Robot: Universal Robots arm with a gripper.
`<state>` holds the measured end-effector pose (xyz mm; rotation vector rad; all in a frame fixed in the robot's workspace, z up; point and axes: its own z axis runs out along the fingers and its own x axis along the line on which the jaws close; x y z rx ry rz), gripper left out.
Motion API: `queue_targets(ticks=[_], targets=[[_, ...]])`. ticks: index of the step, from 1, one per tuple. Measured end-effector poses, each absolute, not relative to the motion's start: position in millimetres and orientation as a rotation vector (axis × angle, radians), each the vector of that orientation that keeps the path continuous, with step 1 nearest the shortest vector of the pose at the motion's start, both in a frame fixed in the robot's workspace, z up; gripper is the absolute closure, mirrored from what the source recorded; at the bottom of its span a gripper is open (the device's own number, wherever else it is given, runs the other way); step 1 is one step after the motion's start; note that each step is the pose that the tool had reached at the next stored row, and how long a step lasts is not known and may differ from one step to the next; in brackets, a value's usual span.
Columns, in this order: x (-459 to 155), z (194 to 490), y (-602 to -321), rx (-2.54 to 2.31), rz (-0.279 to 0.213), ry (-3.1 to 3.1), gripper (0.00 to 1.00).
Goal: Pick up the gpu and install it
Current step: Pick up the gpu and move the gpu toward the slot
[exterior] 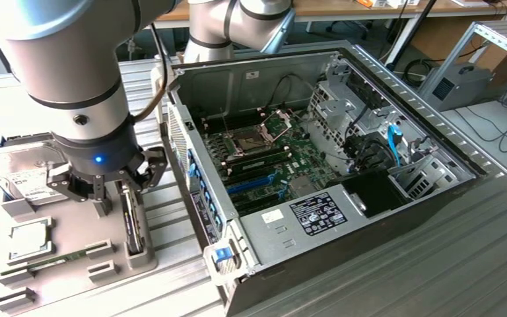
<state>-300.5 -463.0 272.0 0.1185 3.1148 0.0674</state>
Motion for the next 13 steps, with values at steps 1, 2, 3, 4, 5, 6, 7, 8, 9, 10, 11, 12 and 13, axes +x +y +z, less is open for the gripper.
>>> queue_targets(ticks=[1, 2, 3, 4, 5, 6, 7, 8, 9, 10, 11, 12, 13], targets=[[-300.5, 270.3, -463.0, 0.118, 0.067, 3.115, 0.52], [-300.5, 268.9, -463.0, 0.118, 0.067, 3.115, 0.52], [-300.5, 267.2, -463.0, 0.119, 0.067, 3.115, 0.52], [-300.5, 265.9, -463.0, 0.118, 0.067, 3.115, 0.52], [-300.5, 264.6, -463.0, 0.118, 0.067, 3.116, 0.52], [-300.5, 263.2, -463.0, 0.118, 0.067, 3.116, 0.52], [-300.5, 261.9, -463.0, 0.118, 0.067, 3.116, 0.52], [-300.5, 260.7, -463.0, 0.118, 0.067, 3.116, 0.52], [-300.5, 259.2, -463.0, 0.118, 0.067, 3.116, 0.52], [-300.5, 256.6, -463.0, 0.119, 0.067, 3.116, 0.52], [-300.5, 251.8, -463.0, 0.119, 0.067, 3.117, 0.52], [-300.5, 250.7, -463.0, 0.119, 0.067, 3.117, 0.52], [-300.5, 249.2, -463.0, 0.119, 0.067, 3.117, 0.52]])
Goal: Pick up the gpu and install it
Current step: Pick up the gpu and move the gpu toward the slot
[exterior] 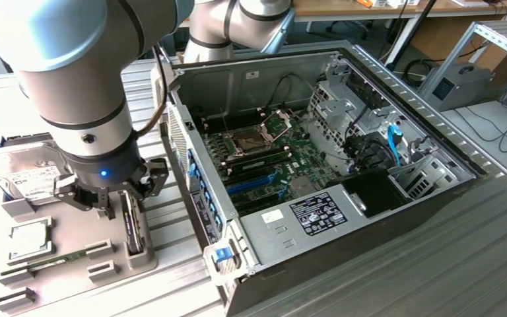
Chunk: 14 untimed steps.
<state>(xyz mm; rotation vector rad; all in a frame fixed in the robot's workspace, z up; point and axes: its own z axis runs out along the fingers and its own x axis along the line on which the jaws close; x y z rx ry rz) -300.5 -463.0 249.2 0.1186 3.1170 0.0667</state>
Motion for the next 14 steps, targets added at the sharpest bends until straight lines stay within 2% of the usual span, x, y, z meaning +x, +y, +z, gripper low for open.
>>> queue_targets(ticks=[14], targets=[[-300.5, 239.4, -463.2, 0.119, 0.065, 3.118, 0.52]])
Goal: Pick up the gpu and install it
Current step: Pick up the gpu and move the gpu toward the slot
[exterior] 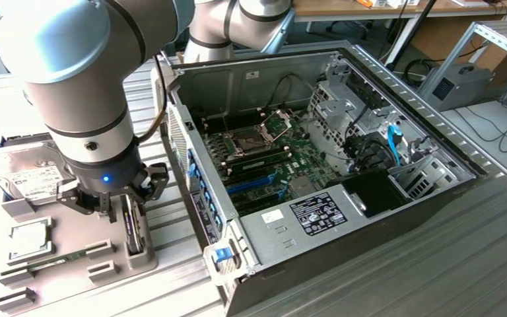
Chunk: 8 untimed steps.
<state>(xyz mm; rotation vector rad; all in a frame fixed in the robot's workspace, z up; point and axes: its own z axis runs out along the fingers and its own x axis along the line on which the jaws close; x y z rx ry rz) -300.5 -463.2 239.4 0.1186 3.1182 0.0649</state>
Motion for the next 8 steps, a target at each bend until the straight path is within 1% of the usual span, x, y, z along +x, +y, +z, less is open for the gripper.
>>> queue_targets(ticks=[8], targets=[[-301.4, 239.3, -463.2, 0.119, 0.065, 3.118, 0.52]])
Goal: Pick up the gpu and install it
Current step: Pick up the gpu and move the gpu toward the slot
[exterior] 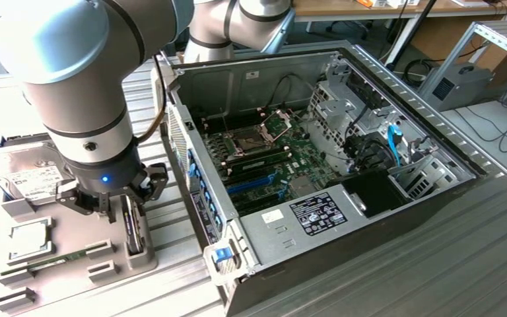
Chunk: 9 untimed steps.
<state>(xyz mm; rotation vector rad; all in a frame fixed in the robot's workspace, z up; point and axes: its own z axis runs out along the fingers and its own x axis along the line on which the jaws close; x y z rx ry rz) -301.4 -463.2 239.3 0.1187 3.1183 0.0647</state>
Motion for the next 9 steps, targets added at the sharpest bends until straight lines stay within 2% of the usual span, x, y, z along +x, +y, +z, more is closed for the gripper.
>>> queue_targets(ticks=[9], targets=[[-300.3, 239.2, -463.2, 0.119, 0.064, 3.118, 0.52]])
